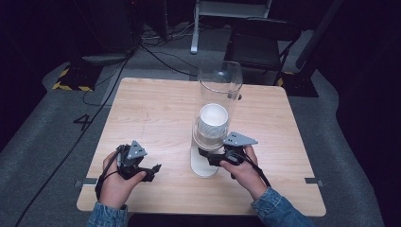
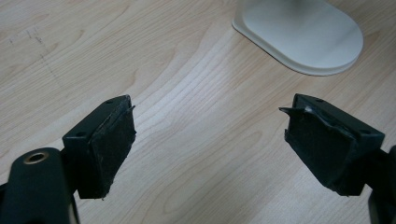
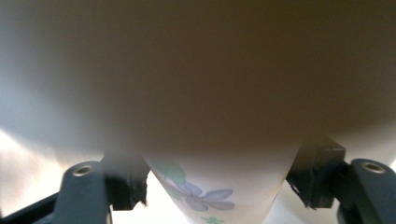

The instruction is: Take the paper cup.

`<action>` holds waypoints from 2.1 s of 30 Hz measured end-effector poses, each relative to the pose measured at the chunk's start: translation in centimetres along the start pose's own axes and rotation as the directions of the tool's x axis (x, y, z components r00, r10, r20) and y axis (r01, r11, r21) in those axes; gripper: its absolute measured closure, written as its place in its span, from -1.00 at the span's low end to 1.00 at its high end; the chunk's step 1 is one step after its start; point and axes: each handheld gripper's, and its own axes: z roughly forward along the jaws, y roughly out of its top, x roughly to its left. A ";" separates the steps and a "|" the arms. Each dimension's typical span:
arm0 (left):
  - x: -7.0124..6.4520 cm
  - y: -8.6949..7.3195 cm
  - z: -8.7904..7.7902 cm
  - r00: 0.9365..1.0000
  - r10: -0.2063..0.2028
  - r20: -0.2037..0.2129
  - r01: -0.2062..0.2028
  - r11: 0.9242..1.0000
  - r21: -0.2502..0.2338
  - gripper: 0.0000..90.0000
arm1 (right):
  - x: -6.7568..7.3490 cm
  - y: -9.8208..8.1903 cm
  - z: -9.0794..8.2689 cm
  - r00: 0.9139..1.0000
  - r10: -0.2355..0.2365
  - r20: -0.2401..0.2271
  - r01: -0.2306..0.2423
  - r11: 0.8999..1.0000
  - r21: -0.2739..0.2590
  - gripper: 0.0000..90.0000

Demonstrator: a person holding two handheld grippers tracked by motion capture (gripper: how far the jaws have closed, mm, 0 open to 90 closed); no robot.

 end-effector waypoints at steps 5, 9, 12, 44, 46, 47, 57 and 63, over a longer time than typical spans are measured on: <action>0.0 0.1 0.0 1.000 0.003 0.001 -0.003 1.000 -0.003 -0.65 | -0.2 -0.8 0.2 1.000 -0.014 0.006 0.014 1.000 0.018 -0.27; 0.1 0.1 0.2 1.000 0.006 0.000 -0.006 1.000 -0.003 -0.65 | -0.2 -0.9 0.2 0.999 -0.034 0.017 0.034 0.999 0.012 -0.27; 0.1 0.3 0.3 1.000 0.011 0.005 -0.011 1.000 -0.003 -0.65 | -0.2 -1.1 0.2 0.999 -0.034 0.019 0.034 0.999 0.013 -0.27; 0.4 1.4 1.7 0.999 0.024 0.027 -0.025 1.000 0.012 -0.65 | -0.3 -4.1 0.6 0.996 -0.079 0.038 0.072 0.984 0.164 -0.30; 0.3 1.5 1.8 0.999 0.021 0.030 -0.022 1.000 0.017 -0.65 | -0.3 -4.2 0.6 0.996 -0.084 0.037 0.077 0.983 0.164 -0.30; 0.3 1.6 1.9 0.999 0.022 0.028 -0.022 1.000 0.019 -0.65 | -0.3 -4.1 0.4 0.995 -0.091 0.041 0.083 0.982 0.170 -0.29; 0.3 2.2 2.8 0.999 0.029 0.044 -0.031 0.999 0.030 -0.65 | -0.6 -4.0 -0.9 0.989 -0.114 0.098 0.093 0.976 0.197 -0.30; 0.3 2.7 3.6 0.998 0.033 0.055 -0.035 0.999 0.033 -0.65 | -0.9 -3.9 -2.1 0.979 -0.144 0.143 0.112 0.971 0.212 -0.30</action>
